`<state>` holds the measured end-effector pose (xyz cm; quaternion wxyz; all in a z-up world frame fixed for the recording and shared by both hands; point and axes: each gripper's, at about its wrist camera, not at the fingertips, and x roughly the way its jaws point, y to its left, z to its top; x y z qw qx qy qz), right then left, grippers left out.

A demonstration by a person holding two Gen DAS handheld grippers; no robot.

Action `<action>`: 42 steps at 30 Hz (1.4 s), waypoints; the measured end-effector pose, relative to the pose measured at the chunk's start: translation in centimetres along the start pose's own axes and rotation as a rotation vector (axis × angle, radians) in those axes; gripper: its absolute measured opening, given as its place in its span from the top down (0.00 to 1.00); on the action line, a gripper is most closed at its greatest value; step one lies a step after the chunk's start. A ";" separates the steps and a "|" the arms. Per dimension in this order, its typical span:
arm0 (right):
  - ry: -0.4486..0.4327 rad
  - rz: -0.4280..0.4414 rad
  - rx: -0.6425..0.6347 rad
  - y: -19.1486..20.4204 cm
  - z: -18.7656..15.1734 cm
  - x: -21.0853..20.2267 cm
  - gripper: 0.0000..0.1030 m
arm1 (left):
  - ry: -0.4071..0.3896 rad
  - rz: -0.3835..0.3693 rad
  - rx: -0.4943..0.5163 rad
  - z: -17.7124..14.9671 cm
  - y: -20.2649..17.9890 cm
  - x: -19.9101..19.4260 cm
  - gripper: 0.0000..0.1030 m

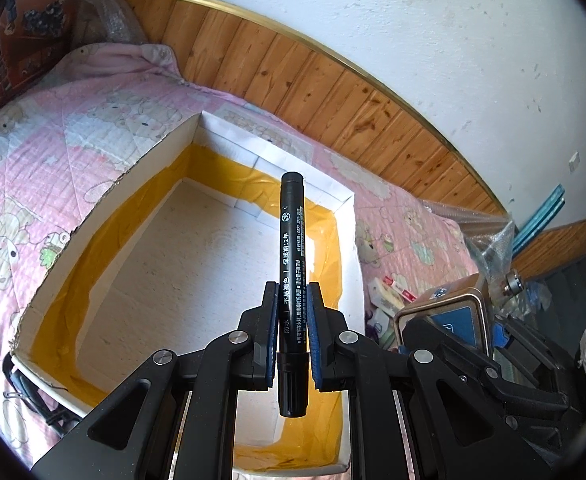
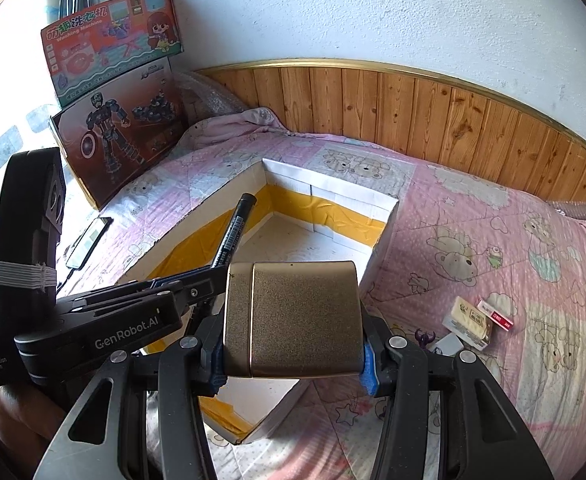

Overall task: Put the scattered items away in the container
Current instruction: 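Carry the marker and gold tin with both grippers over the white box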

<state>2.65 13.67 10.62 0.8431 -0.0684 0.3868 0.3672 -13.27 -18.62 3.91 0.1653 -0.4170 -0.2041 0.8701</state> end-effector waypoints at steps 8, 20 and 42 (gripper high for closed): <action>0.021 0.022 -0.003 -0.2 1.0 1.5 0.50 | 0.025 -0.001 -0.028 1.0 0.8 1.2 0.87; 0.044 0.049 -0.021 -0.9 2.9 3.8 0.50 | 0.047 0.008 -0.078 2.7 2.2 2.7 0.87; 0.126 0.080 -0.105 -1.4 6.0 9.5 0.50 | 0.133 0.012 -0.188 5.5 4.3 7.2 0.87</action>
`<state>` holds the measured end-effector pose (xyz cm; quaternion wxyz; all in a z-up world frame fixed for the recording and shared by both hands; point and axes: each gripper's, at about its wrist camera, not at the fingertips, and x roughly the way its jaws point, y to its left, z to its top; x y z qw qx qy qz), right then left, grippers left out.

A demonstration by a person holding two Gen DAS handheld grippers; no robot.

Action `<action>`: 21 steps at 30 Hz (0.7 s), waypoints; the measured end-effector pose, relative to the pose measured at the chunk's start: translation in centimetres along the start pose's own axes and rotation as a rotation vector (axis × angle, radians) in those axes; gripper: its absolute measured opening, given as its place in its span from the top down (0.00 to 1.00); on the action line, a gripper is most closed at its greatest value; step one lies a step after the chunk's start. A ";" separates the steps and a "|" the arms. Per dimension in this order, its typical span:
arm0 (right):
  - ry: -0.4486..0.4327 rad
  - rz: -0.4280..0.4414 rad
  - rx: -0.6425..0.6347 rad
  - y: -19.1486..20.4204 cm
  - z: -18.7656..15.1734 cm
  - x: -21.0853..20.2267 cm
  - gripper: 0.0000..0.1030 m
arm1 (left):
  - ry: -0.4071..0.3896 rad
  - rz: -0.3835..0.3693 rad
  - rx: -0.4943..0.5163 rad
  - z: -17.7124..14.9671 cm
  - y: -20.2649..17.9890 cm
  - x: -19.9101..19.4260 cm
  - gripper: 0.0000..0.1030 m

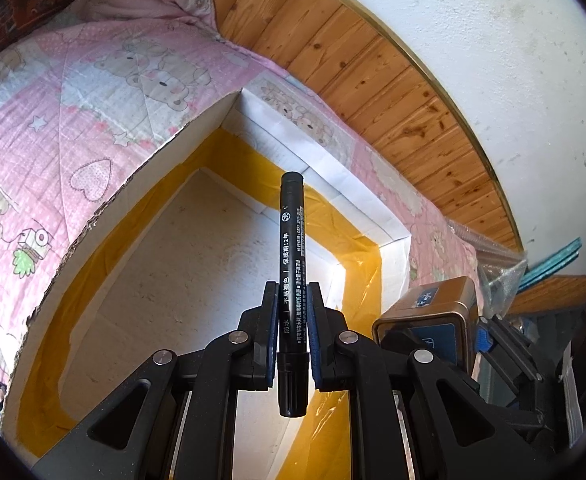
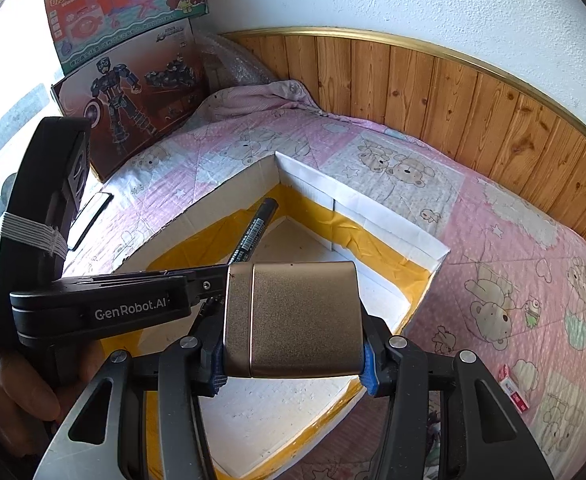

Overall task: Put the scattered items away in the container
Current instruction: 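Carry the marker and gold tin with both grippers over the white box, then lower both grippers into the box and open them, releasing marker and tin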

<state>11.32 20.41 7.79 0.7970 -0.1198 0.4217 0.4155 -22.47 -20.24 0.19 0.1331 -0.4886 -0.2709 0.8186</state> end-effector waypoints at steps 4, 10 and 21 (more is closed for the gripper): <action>0.025 -0.004 -0.032 -0.1 0.7 1.2 0.50 | 0.004 0.012 -0.008 0.9 0.0 0.8 0.87; 0.075 -0.012 -0.073 -0.3 1.3 3.0 0.50 | 0.026 0.022 -0.021 1.7 0.0 2.2 0.87; 0.182 -0.032 -0.206 0.5 1.8 6.4 0.50 | 0.063 0.106 -0.005 2.4 0.3 5.1 0.87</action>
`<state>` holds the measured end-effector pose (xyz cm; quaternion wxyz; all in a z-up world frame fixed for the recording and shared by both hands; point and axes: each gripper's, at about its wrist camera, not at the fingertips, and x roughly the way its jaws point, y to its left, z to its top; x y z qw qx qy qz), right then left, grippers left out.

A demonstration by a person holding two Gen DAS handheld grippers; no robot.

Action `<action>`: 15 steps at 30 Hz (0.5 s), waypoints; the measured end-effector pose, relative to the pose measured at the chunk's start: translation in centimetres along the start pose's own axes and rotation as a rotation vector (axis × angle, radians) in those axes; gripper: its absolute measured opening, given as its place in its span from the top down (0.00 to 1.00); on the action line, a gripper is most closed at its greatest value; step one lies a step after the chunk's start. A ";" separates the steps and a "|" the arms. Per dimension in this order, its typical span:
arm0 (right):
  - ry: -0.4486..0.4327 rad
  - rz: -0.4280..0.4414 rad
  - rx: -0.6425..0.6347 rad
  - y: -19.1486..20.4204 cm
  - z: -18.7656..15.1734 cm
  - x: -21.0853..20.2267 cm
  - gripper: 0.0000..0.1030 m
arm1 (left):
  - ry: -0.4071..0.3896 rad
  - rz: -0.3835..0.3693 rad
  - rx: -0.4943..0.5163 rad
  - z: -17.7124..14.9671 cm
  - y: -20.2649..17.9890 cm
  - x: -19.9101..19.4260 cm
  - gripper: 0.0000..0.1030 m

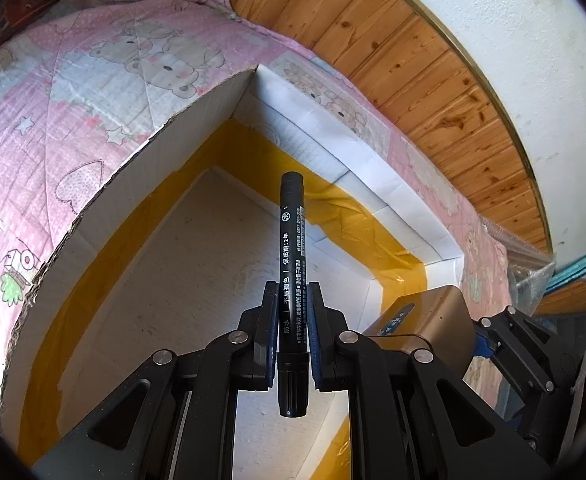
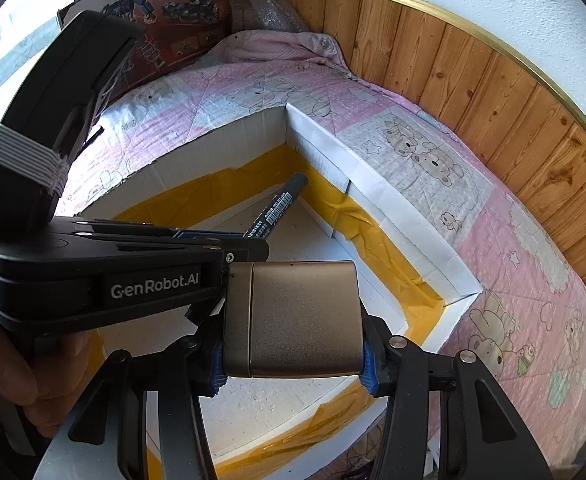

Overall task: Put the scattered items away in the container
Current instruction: 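Lower both grippers into the box and open them, releasing marker and tin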

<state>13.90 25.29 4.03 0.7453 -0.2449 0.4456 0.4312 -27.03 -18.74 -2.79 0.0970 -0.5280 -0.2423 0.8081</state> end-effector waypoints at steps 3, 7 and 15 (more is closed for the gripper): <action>0.030 -0.015 -0.036 0.1 0.3 0.9 0.50 | 0.008 0.024 0.004 0.1 0.1 0.6 0.87; 0.076 -0.024 -0.079 0.1 0.7 2.1 0.50 | 0.021 0.043 0.025 0.1 -0.1 1.3 0.87; 0.187 -0.056 -0.153 0.5 1.1 4.5 0.50 | 0.077 0.052 -0.006 -0.1 0.5 3.0 0.87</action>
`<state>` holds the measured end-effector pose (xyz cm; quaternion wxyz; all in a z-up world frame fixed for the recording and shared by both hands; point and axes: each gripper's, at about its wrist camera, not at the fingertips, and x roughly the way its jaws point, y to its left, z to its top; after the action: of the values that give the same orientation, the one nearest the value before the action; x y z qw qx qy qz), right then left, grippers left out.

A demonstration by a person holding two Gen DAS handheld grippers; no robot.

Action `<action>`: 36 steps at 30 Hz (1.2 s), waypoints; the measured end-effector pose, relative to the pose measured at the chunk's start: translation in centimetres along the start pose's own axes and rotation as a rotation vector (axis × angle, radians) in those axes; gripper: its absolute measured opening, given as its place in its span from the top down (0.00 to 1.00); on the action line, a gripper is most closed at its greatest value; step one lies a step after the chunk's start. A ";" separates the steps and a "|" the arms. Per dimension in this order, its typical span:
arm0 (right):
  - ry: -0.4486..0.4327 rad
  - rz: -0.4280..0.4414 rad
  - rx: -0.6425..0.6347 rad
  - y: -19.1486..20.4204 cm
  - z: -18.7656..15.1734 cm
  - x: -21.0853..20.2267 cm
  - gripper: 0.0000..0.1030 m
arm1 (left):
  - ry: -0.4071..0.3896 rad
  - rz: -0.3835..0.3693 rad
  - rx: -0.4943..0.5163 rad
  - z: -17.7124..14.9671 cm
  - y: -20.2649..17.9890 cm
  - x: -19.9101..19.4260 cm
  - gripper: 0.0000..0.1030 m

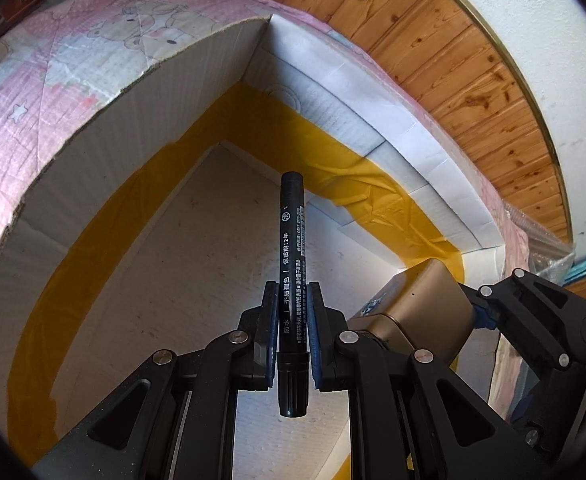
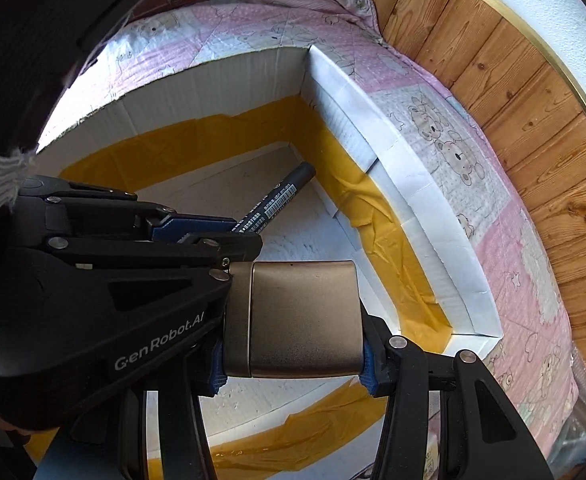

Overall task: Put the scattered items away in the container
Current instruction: 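Lower both grippers into the box and open them, releasing marker and tin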

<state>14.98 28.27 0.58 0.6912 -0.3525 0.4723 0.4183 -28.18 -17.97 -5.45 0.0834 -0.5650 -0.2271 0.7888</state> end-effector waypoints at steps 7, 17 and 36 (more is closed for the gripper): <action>0.091 -0.019 -0.041 -0.1 1.1 1.6 0.50 | 0.075 -0.048 -0.063 0.1 0.9 1.7 0.87; 0.200 -0.069 -0.048 -1.2 2.2 4.1 0.50 | 0.073 -0.048 -0.114 0.7 1.9 2.2 0.87; 0.220 -0.090 0.088 -3.2 0.3 2.8 0.48 | 0.045 -0.049 -0.125 0.3 1.2 0.9 0.73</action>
<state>18.56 27.92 -1.68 0.6682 -0.3863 0.5468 0.3245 -28.61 -18.78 -6.71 0.0725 -0.5809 -0.2879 0.7579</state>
